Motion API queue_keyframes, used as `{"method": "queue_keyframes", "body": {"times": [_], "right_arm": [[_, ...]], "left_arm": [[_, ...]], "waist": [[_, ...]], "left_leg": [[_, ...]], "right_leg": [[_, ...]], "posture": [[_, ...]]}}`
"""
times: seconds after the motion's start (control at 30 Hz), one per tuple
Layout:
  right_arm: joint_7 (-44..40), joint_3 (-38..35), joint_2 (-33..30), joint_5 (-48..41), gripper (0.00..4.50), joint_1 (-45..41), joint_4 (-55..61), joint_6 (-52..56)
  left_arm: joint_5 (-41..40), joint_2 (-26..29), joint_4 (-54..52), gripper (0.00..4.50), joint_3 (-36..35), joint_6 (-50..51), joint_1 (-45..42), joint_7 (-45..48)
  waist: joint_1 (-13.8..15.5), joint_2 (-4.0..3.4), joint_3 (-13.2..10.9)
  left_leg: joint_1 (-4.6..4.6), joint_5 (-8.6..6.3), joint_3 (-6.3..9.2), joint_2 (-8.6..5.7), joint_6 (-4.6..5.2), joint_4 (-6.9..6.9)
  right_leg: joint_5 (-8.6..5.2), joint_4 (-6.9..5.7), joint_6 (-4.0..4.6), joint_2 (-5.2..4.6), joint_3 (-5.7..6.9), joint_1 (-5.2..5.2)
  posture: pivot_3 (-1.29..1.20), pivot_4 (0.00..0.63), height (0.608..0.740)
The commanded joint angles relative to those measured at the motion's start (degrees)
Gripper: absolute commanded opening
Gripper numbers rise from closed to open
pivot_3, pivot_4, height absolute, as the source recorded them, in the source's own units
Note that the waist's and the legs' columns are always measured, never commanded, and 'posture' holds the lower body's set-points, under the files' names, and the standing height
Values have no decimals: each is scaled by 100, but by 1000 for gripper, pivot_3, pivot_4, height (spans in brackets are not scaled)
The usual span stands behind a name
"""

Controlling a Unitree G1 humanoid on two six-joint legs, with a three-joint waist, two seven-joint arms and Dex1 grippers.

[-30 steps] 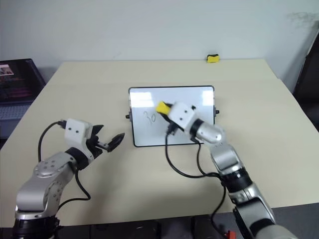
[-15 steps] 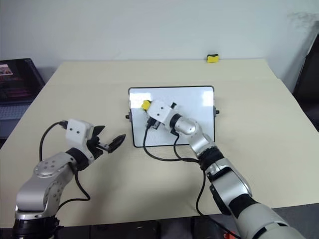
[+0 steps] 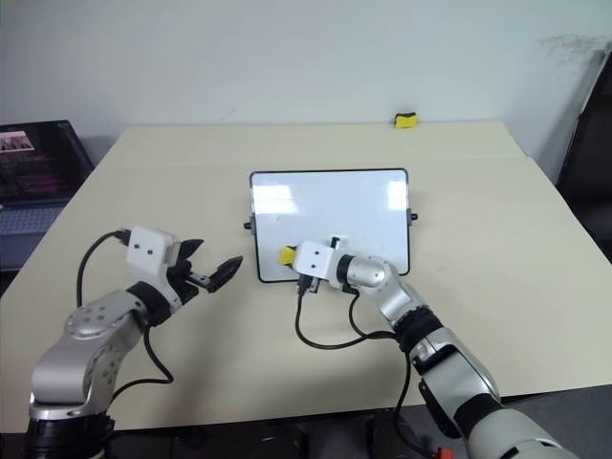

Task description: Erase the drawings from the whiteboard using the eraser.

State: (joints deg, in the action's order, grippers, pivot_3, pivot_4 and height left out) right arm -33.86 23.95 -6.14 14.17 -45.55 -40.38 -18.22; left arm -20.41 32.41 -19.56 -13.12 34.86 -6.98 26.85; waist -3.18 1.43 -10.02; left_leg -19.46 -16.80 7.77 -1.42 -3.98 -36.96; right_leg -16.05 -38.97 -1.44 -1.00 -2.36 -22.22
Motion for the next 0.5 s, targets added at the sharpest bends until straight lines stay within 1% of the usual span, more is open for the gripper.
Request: {"method": "queue_keyframes", "body": {"times": [0.03,0.17,0.27,0.37,0.43,0.5], "right_arm": [[292,-407,83,-266,985,-233,354,-307],[683,-705,287,-375,985,-652,429,-309],[954,-824,439,-313,985,-1012,134,-160],[1228,-886,609,-241,985,-1373,-326,74],[1247,-846,681,-178,985,-1497,-591,244],[1095,-742,725,-104,985,-1521,-799,417]], "left_arm": [[-23,45,-31,4500,-60,-39,-73,21],[-19,46,-32,4500,-59,-45,-62,32],[-12,32,-53,4500,-41,-44,-45,21],[-13,19,-102,4500,-29,-34,-9,13],[-14,13,-123,4500,-26,-30,5,8],[-14,5,-143,4500,-27,-27,20,-2]], "waist": [[-2,0,-2],[-10,0,-3],[-29,0,-2],[-20,0,-2],[-11,1,-2],[-9,0,-2]], "left_leg": [[-4,0,0,0,0,1],[-40,0,1,1,-3,1],[-86,12,-1,6,-23,7],[-124,11,-1,7,-24,6],[-137,11,-2,4,-25,5],[-140,11,-3,2,-24,6]], "right_leg": [[0,0,1,0,-1,-5],[2,-1,1,-1,-2,-42],[2,-7,2,-1,-13,-104],[2,2,3,-3,-8,-132],[3,3,3,-6,-8,-144],[3,4,3,-7,-9,-146]], "posture": [[0,150,740],[0,150,740],[0,150,740],[0,150,740],[0,150,740],[0,150,740]]}}
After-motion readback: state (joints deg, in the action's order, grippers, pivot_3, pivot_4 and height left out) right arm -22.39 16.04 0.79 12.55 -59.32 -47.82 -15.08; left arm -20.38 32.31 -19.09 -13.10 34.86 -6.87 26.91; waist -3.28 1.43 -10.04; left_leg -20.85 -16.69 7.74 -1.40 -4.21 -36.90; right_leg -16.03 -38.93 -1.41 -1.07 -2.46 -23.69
